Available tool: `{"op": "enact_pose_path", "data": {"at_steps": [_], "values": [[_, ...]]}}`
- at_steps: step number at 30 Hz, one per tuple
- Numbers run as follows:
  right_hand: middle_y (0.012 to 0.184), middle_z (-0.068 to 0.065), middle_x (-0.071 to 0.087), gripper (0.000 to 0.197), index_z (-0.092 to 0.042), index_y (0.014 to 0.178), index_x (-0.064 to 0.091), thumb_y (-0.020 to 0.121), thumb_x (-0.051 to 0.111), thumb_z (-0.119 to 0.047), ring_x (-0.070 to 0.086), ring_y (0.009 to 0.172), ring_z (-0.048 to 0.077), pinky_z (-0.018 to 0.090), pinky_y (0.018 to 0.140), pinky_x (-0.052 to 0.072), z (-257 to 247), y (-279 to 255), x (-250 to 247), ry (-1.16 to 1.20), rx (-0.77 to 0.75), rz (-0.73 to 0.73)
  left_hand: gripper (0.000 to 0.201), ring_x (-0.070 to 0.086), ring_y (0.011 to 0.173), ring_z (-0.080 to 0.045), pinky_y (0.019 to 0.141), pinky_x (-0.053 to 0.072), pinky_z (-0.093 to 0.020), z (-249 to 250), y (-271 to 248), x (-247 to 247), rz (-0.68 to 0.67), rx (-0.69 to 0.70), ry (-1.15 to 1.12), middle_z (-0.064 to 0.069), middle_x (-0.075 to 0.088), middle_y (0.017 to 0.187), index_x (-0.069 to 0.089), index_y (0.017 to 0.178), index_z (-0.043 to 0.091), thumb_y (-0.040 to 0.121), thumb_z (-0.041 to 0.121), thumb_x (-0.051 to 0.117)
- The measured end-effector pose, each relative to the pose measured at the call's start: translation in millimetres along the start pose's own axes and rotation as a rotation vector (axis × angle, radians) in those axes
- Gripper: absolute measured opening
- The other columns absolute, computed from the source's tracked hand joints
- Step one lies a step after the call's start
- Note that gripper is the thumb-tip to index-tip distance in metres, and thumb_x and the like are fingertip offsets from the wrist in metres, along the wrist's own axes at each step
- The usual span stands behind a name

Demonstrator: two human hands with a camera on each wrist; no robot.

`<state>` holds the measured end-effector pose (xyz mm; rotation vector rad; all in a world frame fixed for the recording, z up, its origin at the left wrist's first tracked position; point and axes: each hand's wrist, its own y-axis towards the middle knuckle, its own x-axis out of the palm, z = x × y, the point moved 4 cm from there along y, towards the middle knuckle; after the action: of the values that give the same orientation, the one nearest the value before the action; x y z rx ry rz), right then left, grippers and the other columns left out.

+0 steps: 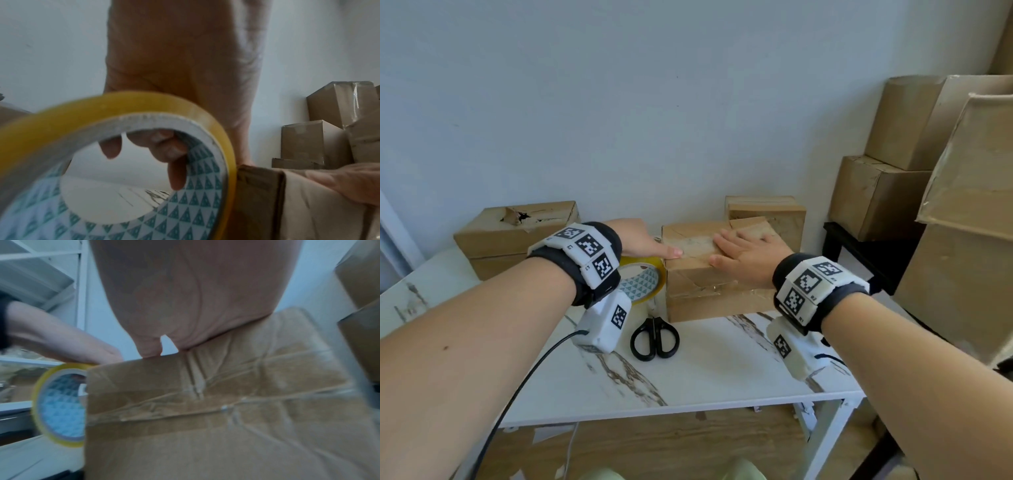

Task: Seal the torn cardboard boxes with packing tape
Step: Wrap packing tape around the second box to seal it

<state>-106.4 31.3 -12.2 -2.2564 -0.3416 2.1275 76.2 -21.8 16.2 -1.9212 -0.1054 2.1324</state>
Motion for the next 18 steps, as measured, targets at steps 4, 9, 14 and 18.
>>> {"op": "enact_pose_path", "data": {"at_steps": [4, 9, 14, 18], "values": [[0.160, -0.006, -0.002, 0.060, -0.025, 0.152, 0.002, 0.099, 0.011, -0.051, -0.002, 0.147, 0.013, 0.043, 0.118, -0.002, -33, -1, 5, 0.046, -0.128, 0.023, 0.094, 0.051, 0.118, -0.028, 0.092, 0.040, -0.032, 3, 2, -2, -0.009, 0.020, 0.029, -0.015, 0.051, 0.136, 0.046, 0.133, 0.000, 0.076, 0.075, 0.047], [0.160, -0.006, 0.003, 0.064, -0.023, 0.152, 0.008, 0.097, 0.007, -0.055, 0.003, 0.147, 0.011, 0.047, 0.118, -0.006, -12, -4, 3, 0.017, -0.039, 0.050, 0.096, 0.048, 0.123, -0.029, 0.097, 0.038, -0.032, 4, 4, -4, -0.033, 0.025, 0.073, -0.016, 0.047, 0.141, 0.043, 0.137, 0.000, 0.077, 0.076, 0.042], [0.159, -0.005, 0.013, 0.052, -0.019, 0.150, 0.019, 0.102, 0.012, -0.040, 0.007, 0.146, 0.012, 0.048, 0.118, -0.001, 29, -15, -7, 0.039, 0.109, 0.080, 0.095, 0.045, 0.128, -0.030, 0.103, 0.036, -0.035, 0, 7, 0, -0.034, 0.032, 0.028, -0.016, 0.042, 0.145, 0.041, 0.139, 0.000, 0.078, 0.073, 0.044], [0.151, -0.002, 0.036, 0.042, -0.027, 0.141, 0.041, 0.103, 0.024, -0.030, 0.034, 0.137, 0.025, 0.044, 0.117, 0.018, 49, -18, -14, 0.147, 0.232, 0.240, 0.091, 0.047, 0.126, -0.029, 0.099, 0.037, -0.033, 2, 5, -1, -0.033, 0.057, 0.032, -0.016, 0.045, 0.143, 0.043, 0.136, -0.002, 0.081, 0.071, 0.042]]}}
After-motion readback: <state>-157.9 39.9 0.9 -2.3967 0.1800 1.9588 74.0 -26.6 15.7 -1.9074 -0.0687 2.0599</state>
